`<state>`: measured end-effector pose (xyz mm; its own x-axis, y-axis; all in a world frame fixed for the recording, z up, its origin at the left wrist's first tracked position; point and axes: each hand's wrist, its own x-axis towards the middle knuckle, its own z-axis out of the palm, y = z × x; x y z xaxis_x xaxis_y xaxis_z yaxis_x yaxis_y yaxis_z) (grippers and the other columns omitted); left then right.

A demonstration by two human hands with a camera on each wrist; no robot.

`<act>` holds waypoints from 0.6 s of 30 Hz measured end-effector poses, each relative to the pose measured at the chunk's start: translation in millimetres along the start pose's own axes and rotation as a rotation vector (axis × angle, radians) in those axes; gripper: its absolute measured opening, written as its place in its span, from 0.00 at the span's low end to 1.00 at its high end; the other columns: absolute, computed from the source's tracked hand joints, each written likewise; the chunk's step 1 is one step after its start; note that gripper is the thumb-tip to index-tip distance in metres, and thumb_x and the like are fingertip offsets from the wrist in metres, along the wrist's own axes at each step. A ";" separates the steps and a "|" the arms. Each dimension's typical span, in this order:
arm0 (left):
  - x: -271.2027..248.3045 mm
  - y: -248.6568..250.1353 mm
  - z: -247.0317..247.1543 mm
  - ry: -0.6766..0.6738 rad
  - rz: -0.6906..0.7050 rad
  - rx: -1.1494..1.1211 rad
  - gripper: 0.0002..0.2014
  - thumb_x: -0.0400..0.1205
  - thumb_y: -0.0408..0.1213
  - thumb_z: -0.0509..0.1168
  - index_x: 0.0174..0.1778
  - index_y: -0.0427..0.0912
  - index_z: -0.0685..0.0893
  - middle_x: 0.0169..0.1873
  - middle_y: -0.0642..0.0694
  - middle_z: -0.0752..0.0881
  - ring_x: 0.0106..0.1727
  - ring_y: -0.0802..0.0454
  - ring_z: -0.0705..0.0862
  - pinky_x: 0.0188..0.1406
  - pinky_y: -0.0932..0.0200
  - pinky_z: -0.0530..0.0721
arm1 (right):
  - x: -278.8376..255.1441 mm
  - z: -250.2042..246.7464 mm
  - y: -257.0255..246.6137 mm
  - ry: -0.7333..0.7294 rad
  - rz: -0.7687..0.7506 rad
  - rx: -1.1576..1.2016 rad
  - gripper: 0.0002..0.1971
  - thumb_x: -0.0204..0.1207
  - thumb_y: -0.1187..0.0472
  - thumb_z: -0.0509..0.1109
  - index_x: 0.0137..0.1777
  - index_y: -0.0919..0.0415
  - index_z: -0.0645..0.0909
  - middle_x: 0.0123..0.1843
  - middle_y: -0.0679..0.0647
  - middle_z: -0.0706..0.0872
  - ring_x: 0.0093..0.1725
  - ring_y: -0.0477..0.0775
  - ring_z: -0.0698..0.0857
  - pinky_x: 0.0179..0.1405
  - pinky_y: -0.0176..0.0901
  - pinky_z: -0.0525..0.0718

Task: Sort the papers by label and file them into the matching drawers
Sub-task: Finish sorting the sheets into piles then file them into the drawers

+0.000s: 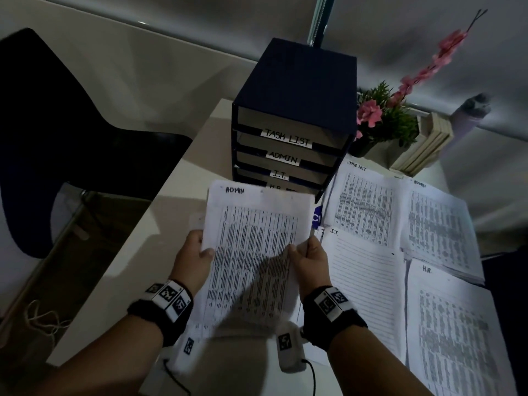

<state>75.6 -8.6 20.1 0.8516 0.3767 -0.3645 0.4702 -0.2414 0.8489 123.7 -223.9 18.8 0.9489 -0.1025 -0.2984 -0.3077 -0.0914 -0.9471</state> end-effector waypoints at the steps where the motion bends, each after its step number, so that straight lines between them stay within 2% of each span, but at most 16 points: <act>1: -0.7 10.1 -0.5 0.045 0.056 -0.013 0.10 0.84 0.32 0.57 0.60 0.46 0.71 0.52 0.44 0.82 0.43 0.52 0.80 0.37 0.60 0.77 | -0.2 0.3 -9.2 0.005 -0.061 0.018 0.16 0.76 0.71 0.68 0.34 0.58 0.64 0.31 0.56 0.69 0.32 0.52 0.71 0.36 0.48 0.80; 3: -3.7 31.1 -1.6 0.146 0.188 -0.118 0.04 0.86 0.35 0.56 0.55 0.47 0.72 0.43 0.47 0.81 0.40 0.52 0.79 0.36 0.58 0.77 | -3.5 0.9 -29.7 0.020 -0.195 0.065 0.14 0.77 0.70 0.68 0.36 0.58 0.66 0.29 0.48 0.73 0.30 0.48 0.73 0.34 0.46 0.80; 4: -7.7 41.5 -2.3 0.189 0.265 -0.188 0.02 0.87 0.38 0.55 0.51 0.49 0.72 0.39 0.49 0.80 0.38 0.54 0.79 0.36 0.58 0.77 | -6.0 0.6 -39.9 0.010 -0.262 0.114 0.12 0.77 0.69 0.68 0.39 0.56 0.69 0.31 0.46 0.78 0.33 0.48 0.78 0.36 0.45 0.83; 5: -12.4 50.6 -2.4 0.233 0.339 -0.237 0.05 0.88 0.41 0.54 0.48 0.52 0.73 0.37 0.52 0.79 0.36 0.59 0.79 0.36 0.58 0.77 | -8.4 -0.2 -47.9 -0.006 -0.319 0.155 0.08 0.76 0.66 0.69 0.44 0.54 0.72 0.39 0.49 0.84 0.39 0.51 0.83 0.41 0.47 0.87; 6: -16.9 57.4 -1.4 0.261 0.394 -0.299 0.06 0.88 0.44 0.53 0.47 0.58 0.73 0.38 0.56 0.79 0.36 0.67 0.79 0.36 0.62 0.79 | -10.8 -1.0 -53.1 -0.017 -0.355 0.166 0.09 0.74 0.64 0.69 0.50 0.52 0.74 0.47 0.53 0.86 0.47 0.56 0.86 0.47 0.51 0.89; 7: -21.2 60.9 -0.9 0.270 0.423 -0.368 0.06 0.86 0.50 0.53 0.48 0.64 0.73 0.41 0.59 0.80 0.38 0.73 0.80 0.38 0.70 0.80 | -13.4 -1.9 -54.4 -0.025 -0.374 0.163 0.12 0.73 0.63 0.70 0.54 0.52 0.73 0.53 0.57 0.86 0.52 0.59 0.87 0.50 0.53 0.89; 8: -22.4 59.1 0.6 0.273 0.433 -0.407 0.04 0.84 0.56 0.53 0.51 0.70 0.73 0.45 0.63 0.81 0.42 0.78 0.80 0.41 0.77 0.79 | -14.7 -2.7 -50.7 -0.033 -0.374 0.159 0.14 0.73 0.62 0.70 0.56 0.51 0.72 0.55 0.58 0.85 0.55 0.60 0.86 0.50 0.54 0.89; 9: -23.7 56.0 2.5 0.272 0.439 -0.423 0.08 0.80 0.62 0.55 0.54 0.74 0.72 0.48 0.67 0.82 0.47 0.79 0.80 0.44 0.81 0.78 | -16.4 -3.0 -45.1 -0.042 -0.364 0.131 0.16 0.73 0.61 0.70 0.58 0.50 0.71 0.57 0.58 0.84 0.55 0.59 0.86 0.50 0.54 0.90; 10: -22.7 47.6 5.1 0.255 0.417 -0.407 0.11 0.78 0.62 0.59 0.57 0.75 0.72 0.52 0.70 0.82 0.53 0.77 0.79 0.49 0.79 0.78 | -17.9 -3.4 -37.2 -0.057 -0.345 0.092 0.16 0.74 0.60 0.70 0.58 0.49 0.70 0.57 0.56 0.84 0.56 0.58 0.87 0.50 0.54 0.90; 11: -22.9 40.8 8.4 0.224 0.373 -0.395 0.13 0.79 0.56 0.63 0.59 0.72 0.72 0.55 0.68 0.82 0.58 0.72 0.79 0.54 0.73 0.79 | -19.4 -4.2 -28.2 -0.076 -0.309 0.044 0.16 0.74 0.59 0.69 0.59 0.48 0.69 0.56 0.54 0.85 0.55 0.56 0.87 0.50 0.52 0.89; 13: -20.2 23.6 16.8 0.145 0.261 -0.314 0.17 0.81 0.40 0.67 0.64 0.58 0.73 0.58 0.56 0.82 0.62 0.54 0.81 0.56 0.58 0.79 | -21.2 -7.4 -10.4 -0.128 -0.188 -0.056 0.16 0.76 0.61 0.67 0.59 0.49 0.67 0.52 0.48 0.84 0.51 0.49 0.86 0.47 0.44 0.89; 14: -20.3 18.8 20.2 0.121 0.211 -0.244 0.19 0.82 0.36 0.65 0.68 0.52 0.72 0.57 0.52 0.81 0.61 0.48 0.80 0.56 0.56 0.77 | -21.4 -10.3 -2.6 -0.153 -0.135 -0.122 0.15 0.78 0.66 0.66 0.59 0.51 0.66 0.50 0.45 0.83 0.48 0.44 0.85 0.44 0.37 0.86; 16: -21.5 19.6 25.4 0.123 0.143 -0.108 0.19 0.84 0.34 0.61 0.71 0.46 0.72 0.55 0.47 0.80 0.55 0.44 0.80 0.53 0.55 0.74 | -19.9 -17.1 9.3 -0.180 -0.076 -0.232 0.14 0.79 0.71 0.63 0.59 0.56 0.67 0.45 0.42 0.80 0.43 0.40 0.82 0.39 0.30 0.81; 18: -20.7 32.2 31.6 0.151 0.133 -0.080 0.17 0.85 0.32 0.59 0.69 0.46 0.74 0.53 0.46 0.81 0.51 0.46 0.80 0.52 0.56 0.75 | -14.8 -30.3 14.7 -0.149 -0.056 -0.238 0.11 0.78 0.72 0.64 0.52 0.57 0.70 0.37 0.44 0.78 0.33 0.38 0.78 0.34 0.33 0.78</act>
<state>80.3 -52.4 42.9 0.8577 0.4775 -0.1908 0.3311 -0.2289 0.9154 102.9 -253.7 12.8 0.9593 0.0541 -0.2770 -0.2454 -0.3248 -0.9134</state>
